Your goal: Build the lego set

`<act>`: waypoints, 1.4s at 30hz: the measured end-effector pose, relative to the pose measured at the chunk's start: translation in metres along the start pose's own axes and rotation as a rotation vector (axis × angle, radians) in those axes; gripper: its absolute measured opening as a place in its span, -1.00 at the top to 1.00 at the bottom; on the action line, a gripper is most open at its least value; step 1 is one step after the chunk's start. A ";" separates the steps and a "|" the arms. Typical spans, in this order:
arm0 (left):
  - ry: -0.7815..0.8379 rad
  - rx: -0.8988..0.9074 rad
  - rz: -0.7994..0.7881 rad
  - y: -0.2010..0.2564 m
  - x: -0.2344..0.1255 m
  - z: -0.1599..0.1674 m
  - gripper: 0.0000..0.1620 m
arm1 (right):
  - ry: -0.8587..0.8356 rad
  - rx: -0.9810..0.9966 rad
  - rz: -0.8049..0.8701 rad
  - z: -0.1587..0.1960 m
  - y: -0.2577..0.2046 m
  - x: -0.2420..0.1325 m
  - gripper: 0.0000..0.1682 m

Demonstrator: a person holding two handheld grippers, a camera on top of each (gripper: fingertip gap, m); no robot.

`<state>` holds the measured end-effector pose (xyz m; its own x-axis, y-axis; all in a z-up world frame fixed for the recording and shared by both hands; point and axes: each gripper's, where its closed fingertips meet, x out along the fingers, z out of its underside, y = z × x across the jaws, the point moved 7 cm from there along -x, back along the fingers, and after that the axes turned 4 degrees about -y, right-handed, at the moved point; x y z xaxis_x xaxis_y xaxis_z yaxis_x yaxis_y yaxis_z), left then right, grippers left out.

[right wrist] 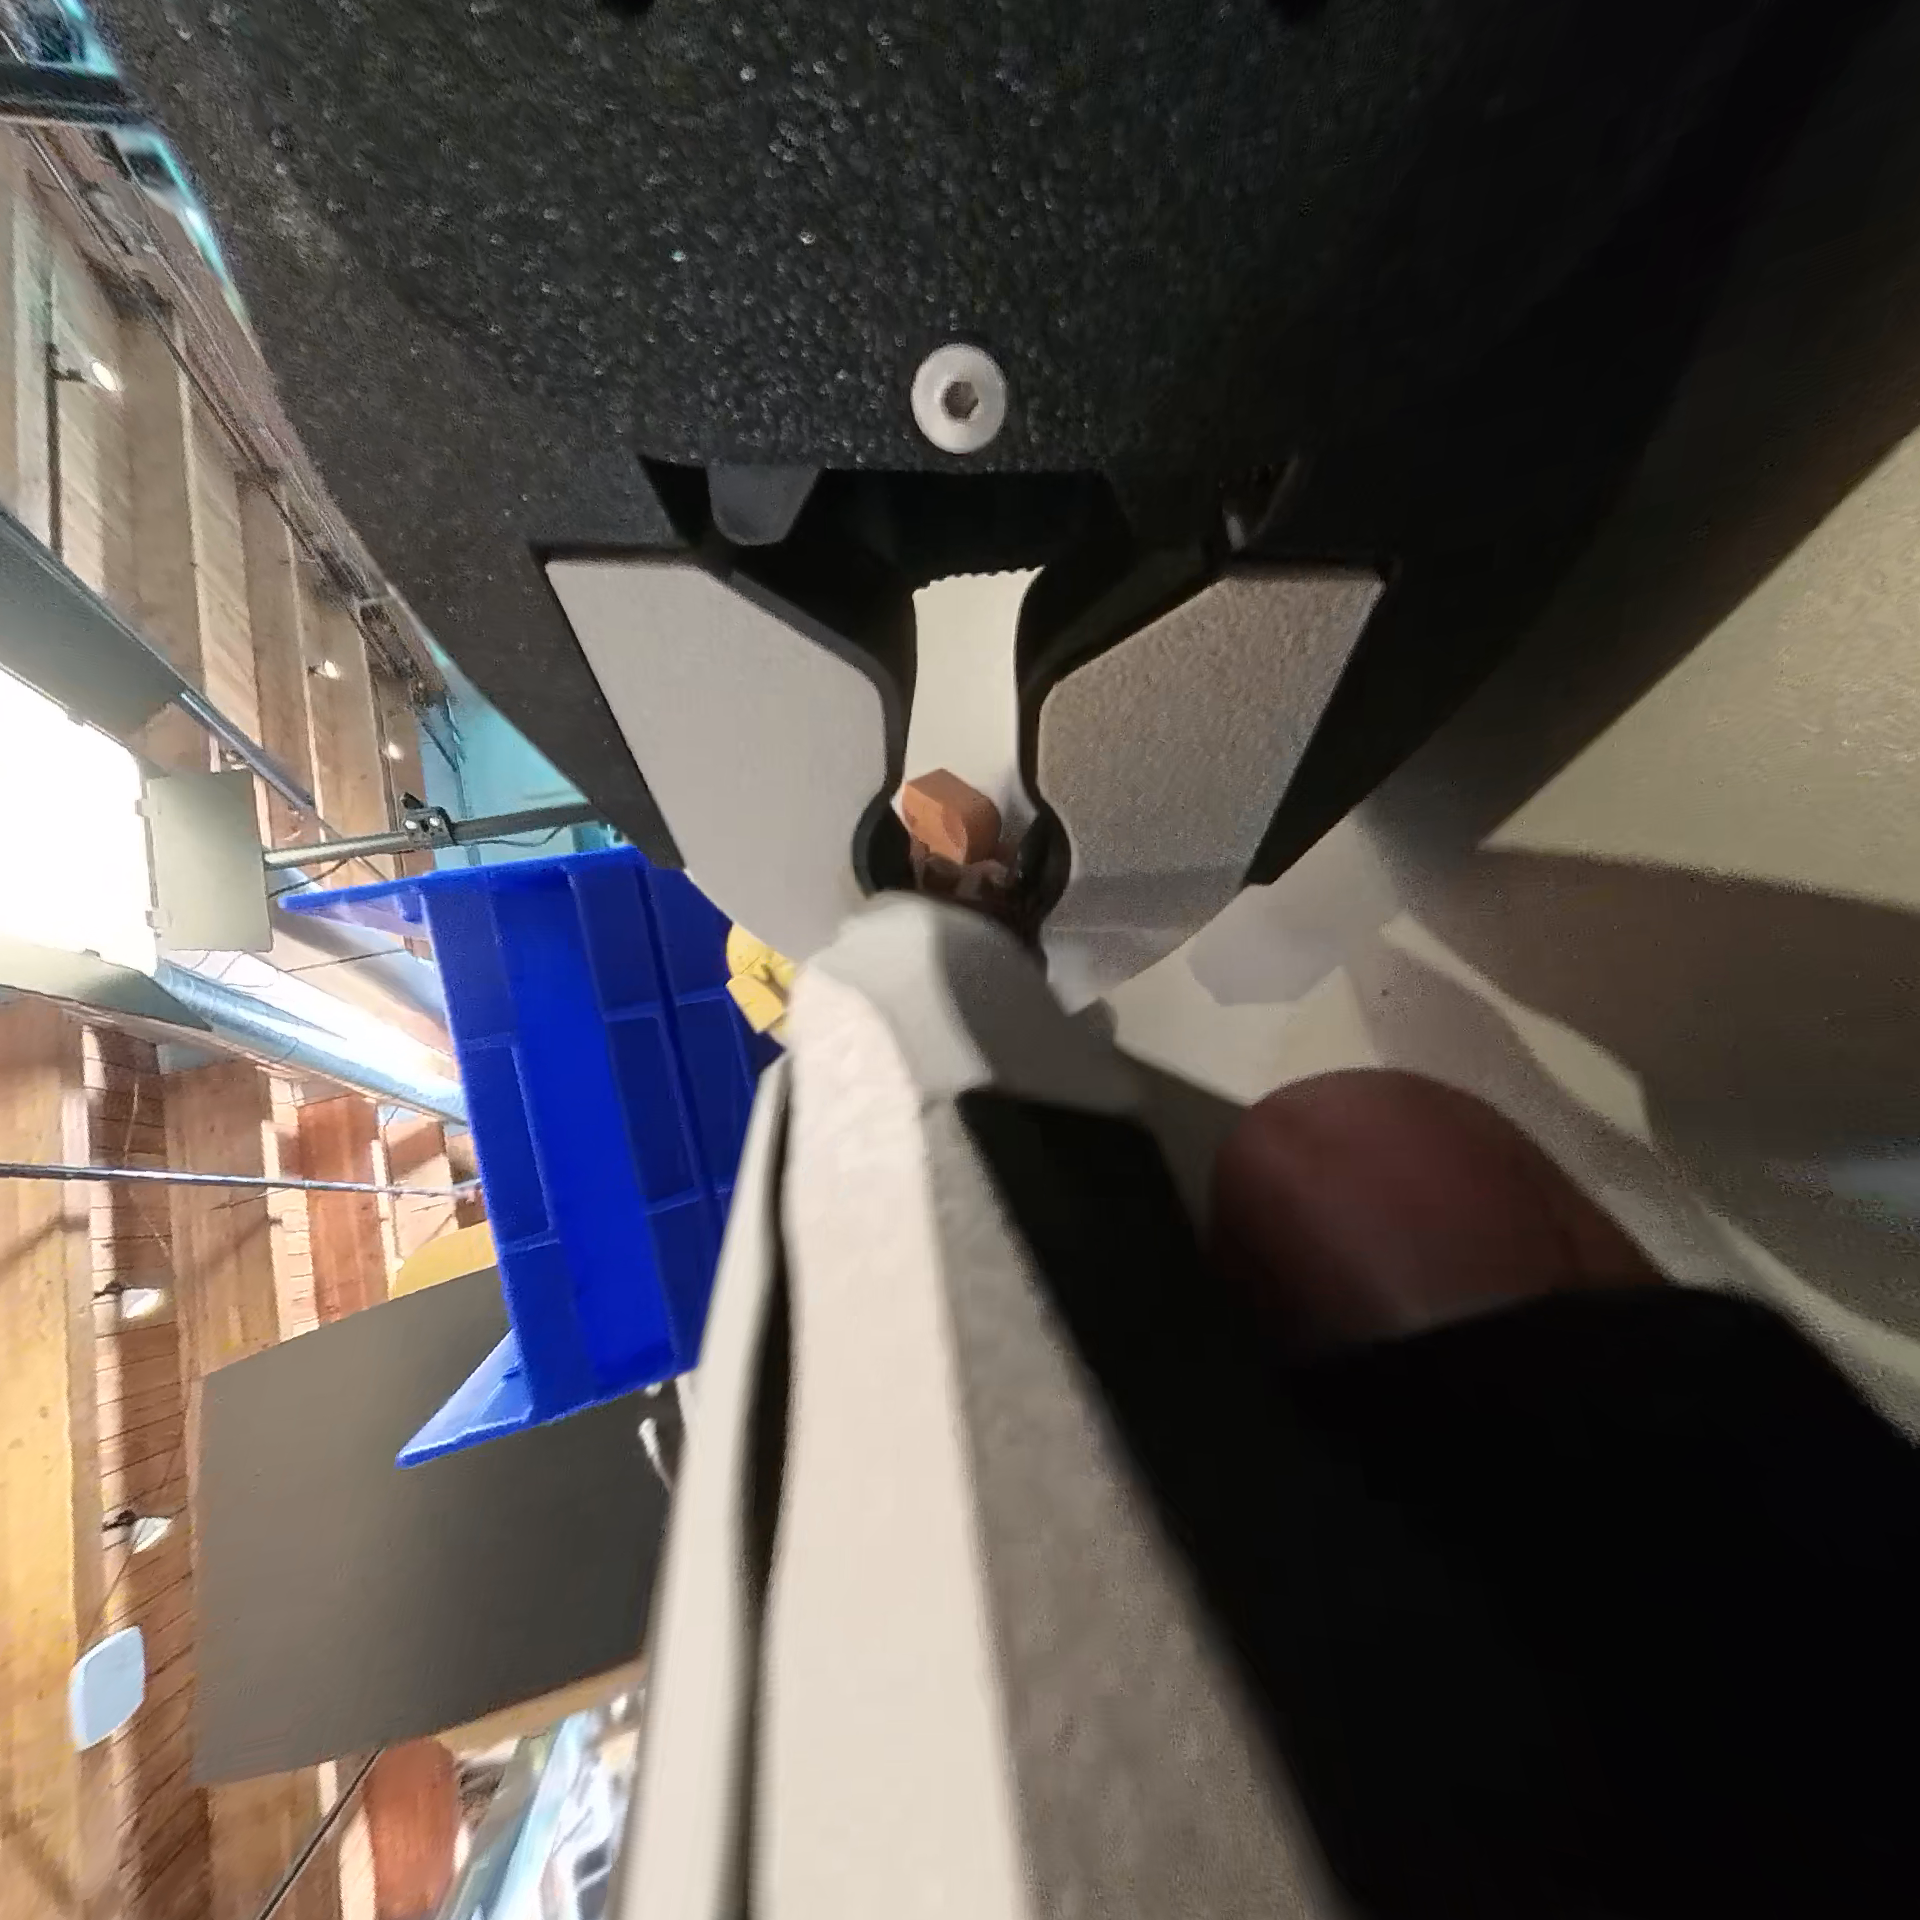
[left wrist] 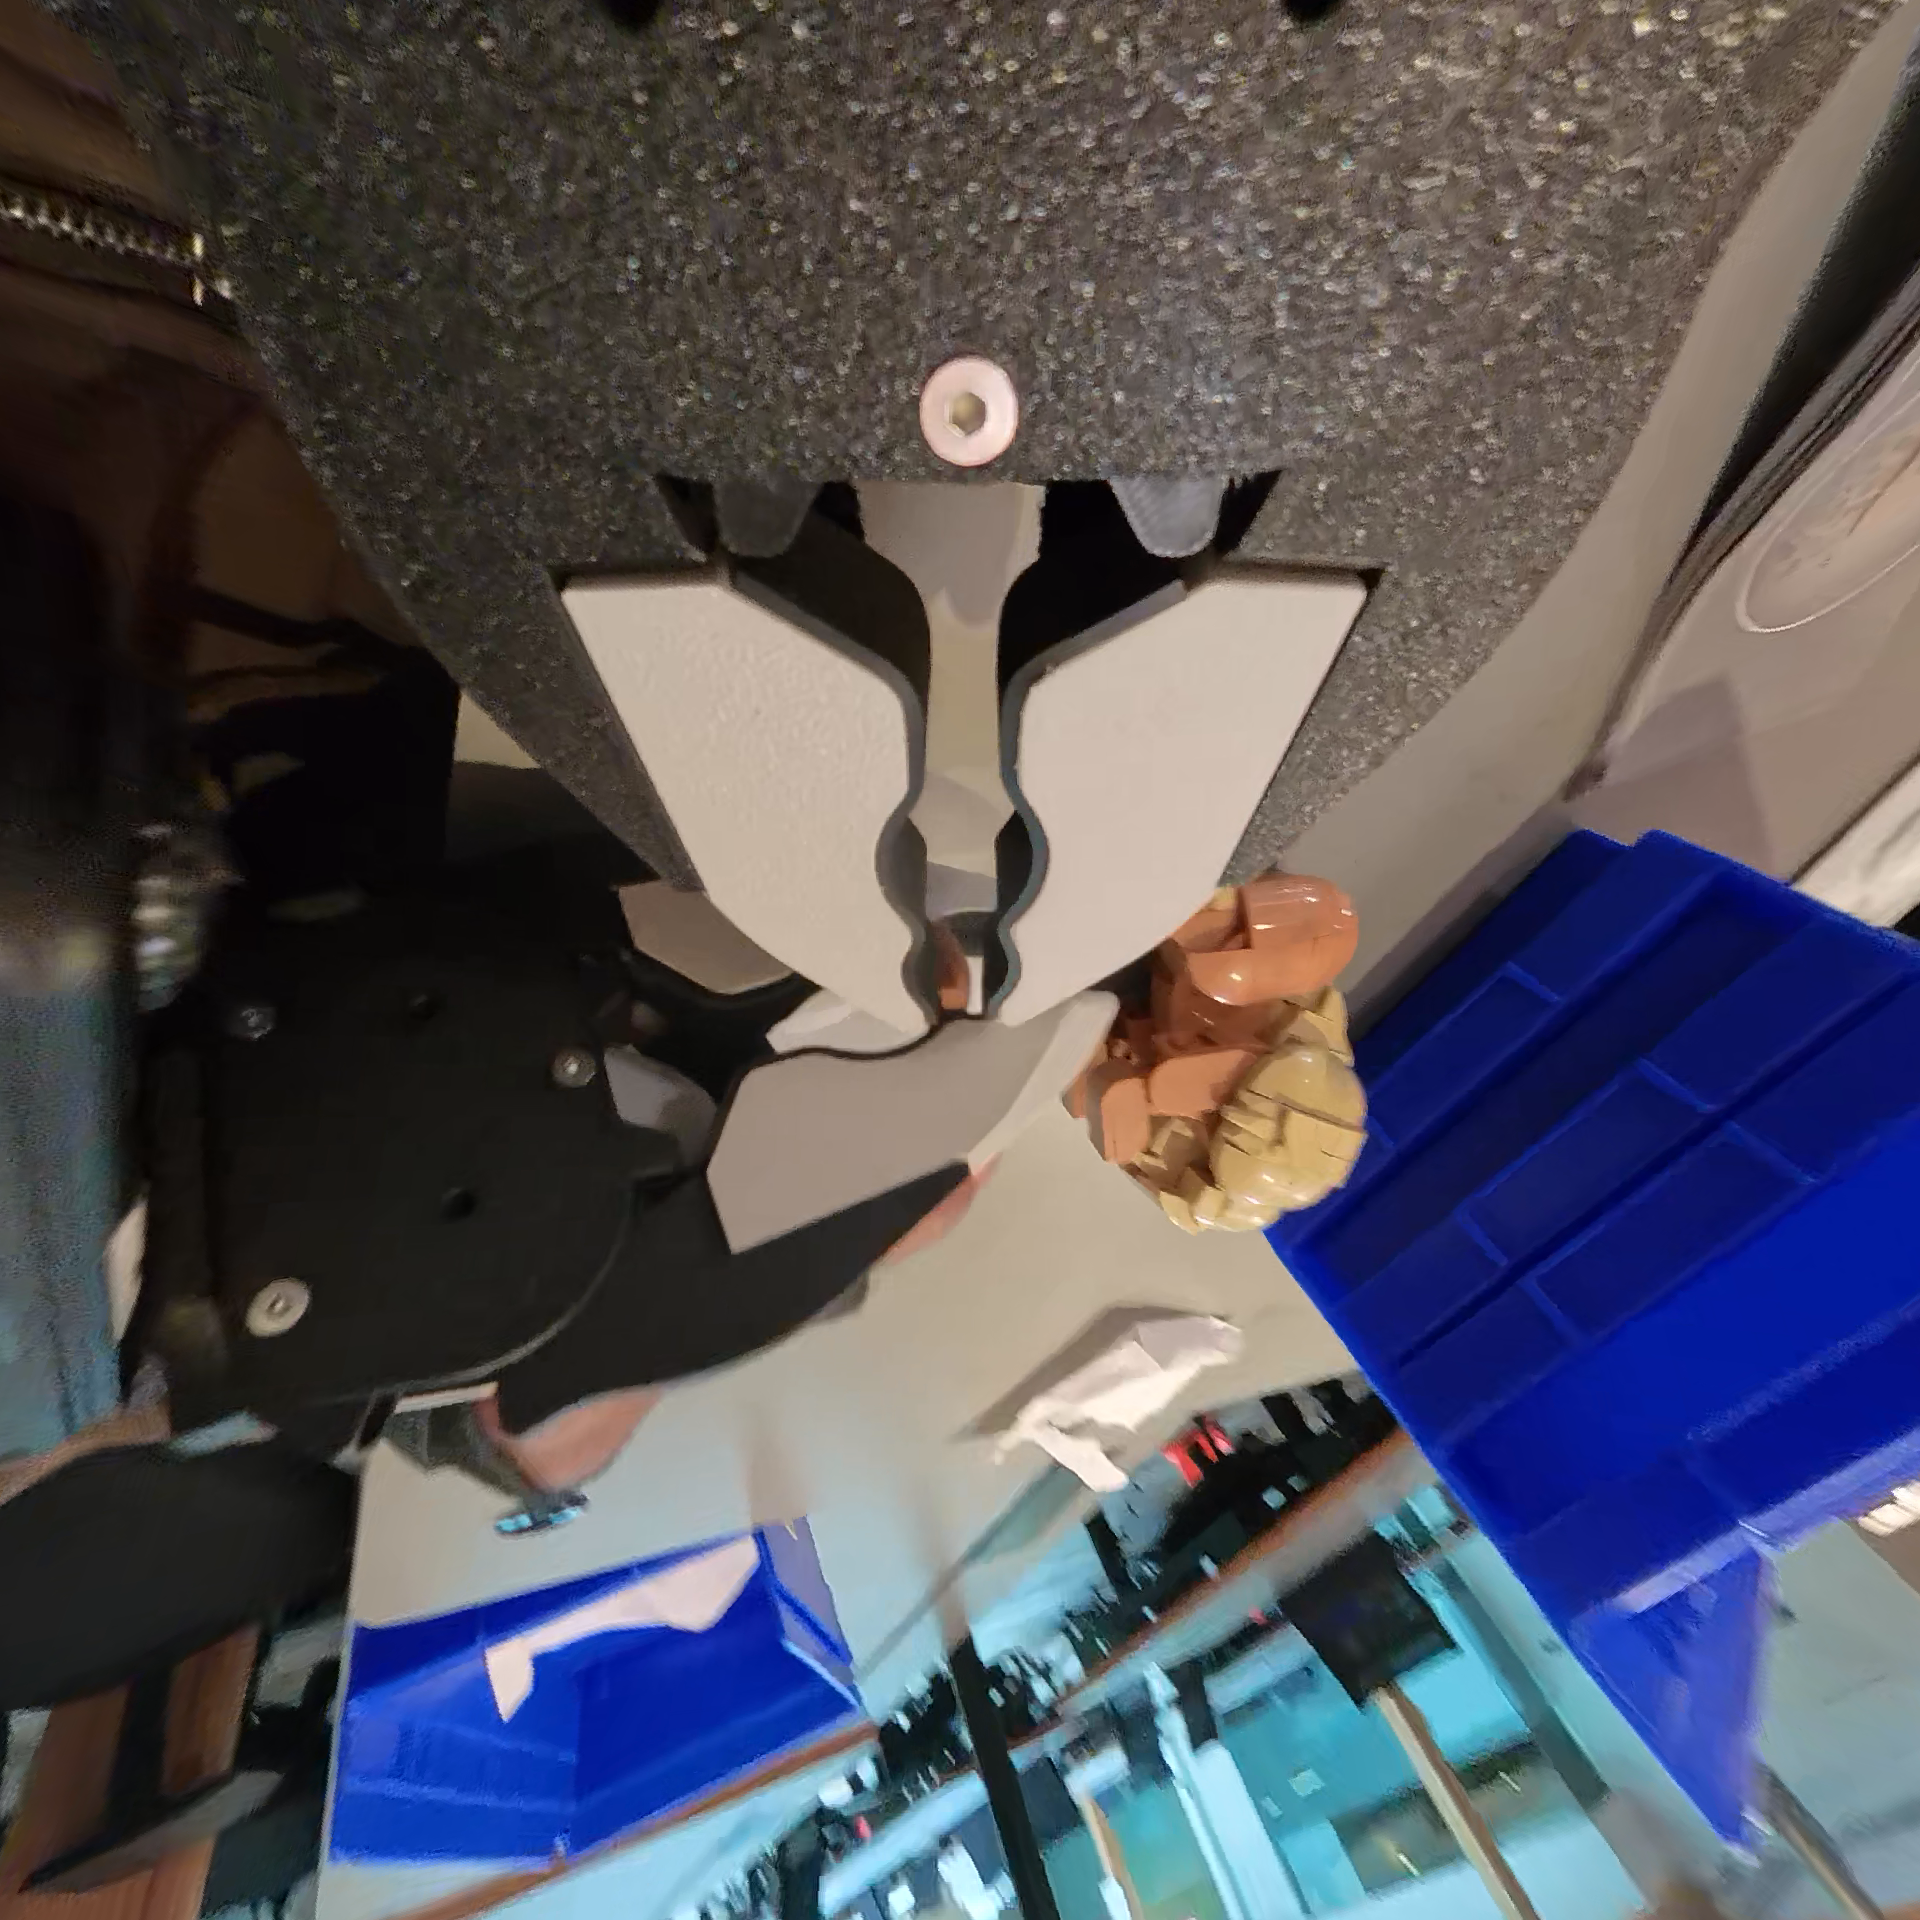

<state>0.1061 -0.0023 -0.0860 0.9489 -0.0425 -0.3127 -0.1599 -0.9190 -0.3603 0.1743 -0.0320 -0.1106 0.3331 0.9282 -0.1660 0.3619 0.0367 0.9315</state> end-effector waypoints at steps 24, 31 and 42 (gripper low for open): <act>-0.034 0.087 -0.089 0.004 0.002 0.002 0.92 | -0.011 0.014 -0.007 0.001 0.000 0.001 0.80; -0.043 0.115 -0.100 0.006 0.003 0.002 0.95 | -0.017 0.010 -0.010 0.001 -0.001 0.002 0.81; -0.024 0.129 -0.049 0.008 0.001 0.001 0.98 | -0.015 0.002 -0.019 0.000 -0.001 0.000 0.81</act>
<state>0.1055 -0.0096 -0.0899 0.9499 0.0115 -0.3122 -0.1488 -0.8619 -0.4847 0.1737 -0.0315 -0.1114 0.3386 0.9218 -0.1888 0.3702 0.0540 0.9274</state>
